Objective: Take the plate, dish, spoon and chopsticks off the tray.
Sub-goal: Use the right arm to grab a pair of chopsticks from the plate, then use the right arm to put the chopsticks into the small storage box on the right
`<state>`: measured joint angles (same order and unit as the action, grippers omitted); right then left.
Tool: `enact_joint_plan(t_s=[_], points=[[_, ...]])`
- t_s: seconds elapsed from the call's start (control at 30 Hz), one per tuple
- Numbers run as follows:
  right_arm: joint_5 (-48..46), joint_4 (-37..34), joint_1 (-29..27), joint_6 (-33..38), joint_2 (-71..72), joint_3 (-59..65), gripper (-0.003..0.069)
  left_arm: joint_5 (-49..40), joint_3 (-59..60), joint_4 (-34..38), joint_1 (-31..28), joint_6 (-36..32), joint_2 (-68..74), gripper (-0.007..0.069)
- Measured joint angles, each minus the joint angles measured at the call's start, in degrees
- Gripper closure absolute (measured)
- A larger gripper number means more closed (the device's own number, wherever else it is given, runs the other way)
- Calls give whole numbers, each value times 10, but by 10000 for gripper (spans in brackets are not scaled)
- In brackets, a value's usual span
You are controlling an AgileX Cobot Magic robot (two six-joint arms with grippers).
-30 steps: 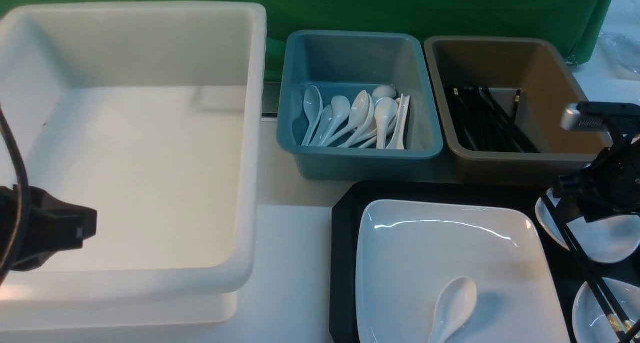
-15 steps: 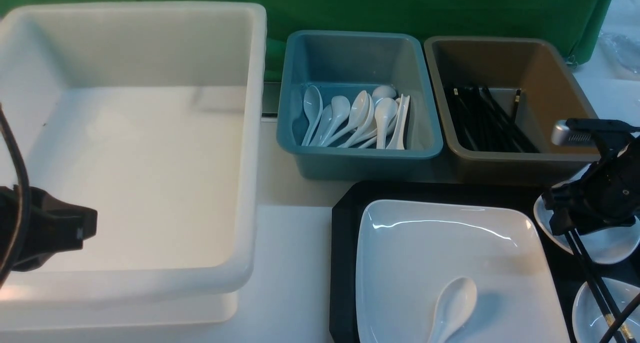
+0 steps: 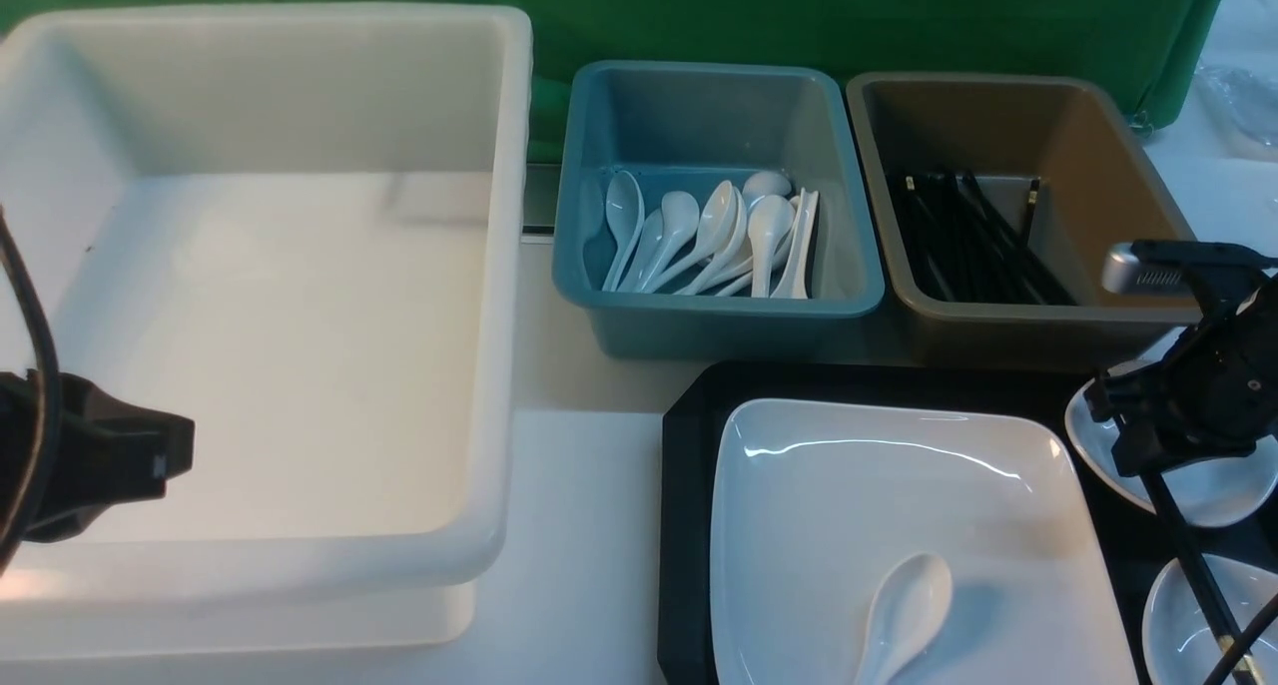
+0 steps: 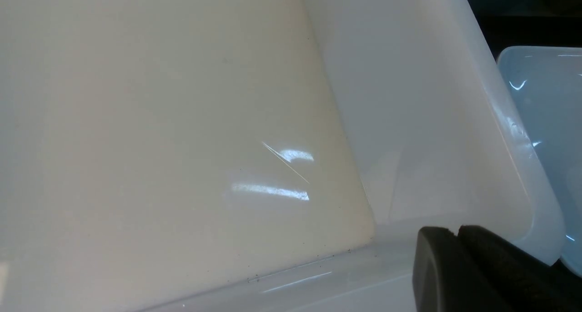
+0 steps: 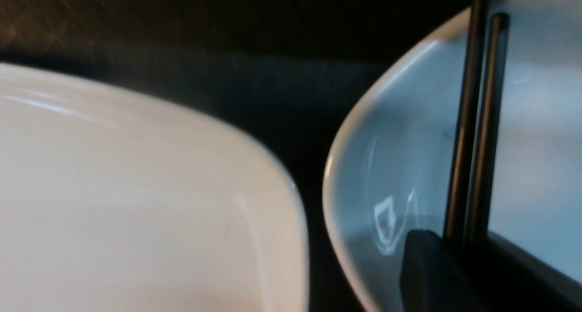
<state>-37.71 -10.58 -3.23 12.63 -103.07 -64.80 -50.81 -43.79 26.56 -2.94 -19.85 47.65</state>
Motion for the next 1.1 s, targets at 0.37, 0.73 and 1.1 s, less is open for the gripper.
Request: enact_joint_plan(t_s=[0.37, 0.73, 1.1], points=[[-68, 0, 0, -7, 82, 0, 594, 1, 0, 0, 0, 0, 0, 608], [-81, -22, 0, -1, 118, -2, 594, 12, 0, 0, 0, 1, 0, 608], [-117, -61, 0, 3, 126, -172, 594, 21, 0, 1, 0, 1, 0, 608]])
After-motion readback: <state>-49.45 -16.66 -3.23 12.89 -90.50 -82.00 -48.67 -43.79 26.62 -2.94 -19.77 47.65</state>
